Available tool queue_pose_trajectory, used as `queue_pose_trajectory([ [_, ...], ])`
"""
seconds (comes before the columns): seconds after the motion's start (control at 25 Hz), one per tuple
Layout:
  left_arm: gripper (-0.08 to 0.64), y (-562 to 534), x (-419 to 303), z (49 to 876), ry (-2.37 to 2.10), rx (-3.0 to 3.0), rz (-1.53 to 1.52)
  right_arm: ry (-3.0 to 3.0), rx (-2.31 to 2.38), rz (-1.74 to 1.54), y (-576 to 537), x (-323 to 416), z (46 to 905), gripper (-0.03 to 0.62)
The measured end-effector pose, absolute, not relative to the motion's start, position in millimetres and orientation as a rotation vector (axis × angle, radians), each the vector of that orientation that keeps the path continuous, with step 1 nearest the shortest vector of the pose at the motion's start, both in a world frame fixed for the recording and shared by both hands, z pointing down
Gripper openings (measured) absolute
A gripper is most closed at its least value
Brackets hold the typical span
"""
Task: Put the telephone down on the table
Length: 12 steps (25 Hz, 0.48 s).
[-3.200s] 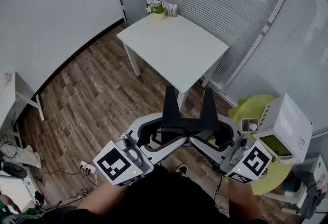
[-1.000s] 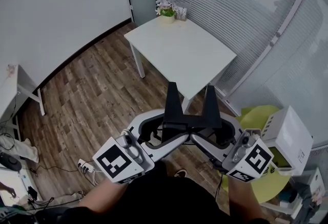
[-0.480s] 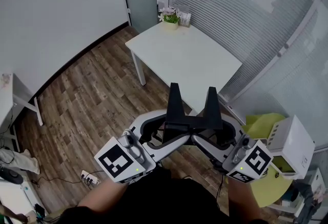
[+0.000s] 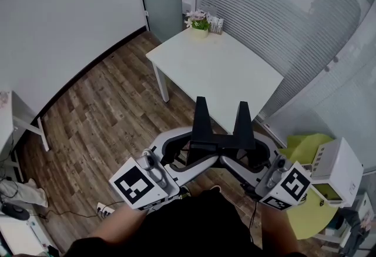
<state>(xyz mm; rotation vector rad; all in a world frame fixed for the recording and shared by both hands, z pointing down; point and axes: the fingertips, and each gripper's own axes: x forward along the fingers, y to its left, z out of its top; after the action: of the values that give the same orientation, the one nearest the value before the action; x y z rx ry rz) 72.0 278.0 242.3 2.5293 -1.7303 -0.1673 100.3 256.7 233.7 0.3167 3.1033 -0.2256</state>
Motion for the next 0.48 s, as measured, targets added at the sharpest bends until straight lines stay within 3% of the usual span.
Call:
queue_pose_trajectory([
  [0.48, 0.241, 211.5, 3.5, 244.1, -1.771, 2.502, -0.155, 3.091, 0.396, -0.226, 187.8, 28.3, 234.0, 0.242],
])
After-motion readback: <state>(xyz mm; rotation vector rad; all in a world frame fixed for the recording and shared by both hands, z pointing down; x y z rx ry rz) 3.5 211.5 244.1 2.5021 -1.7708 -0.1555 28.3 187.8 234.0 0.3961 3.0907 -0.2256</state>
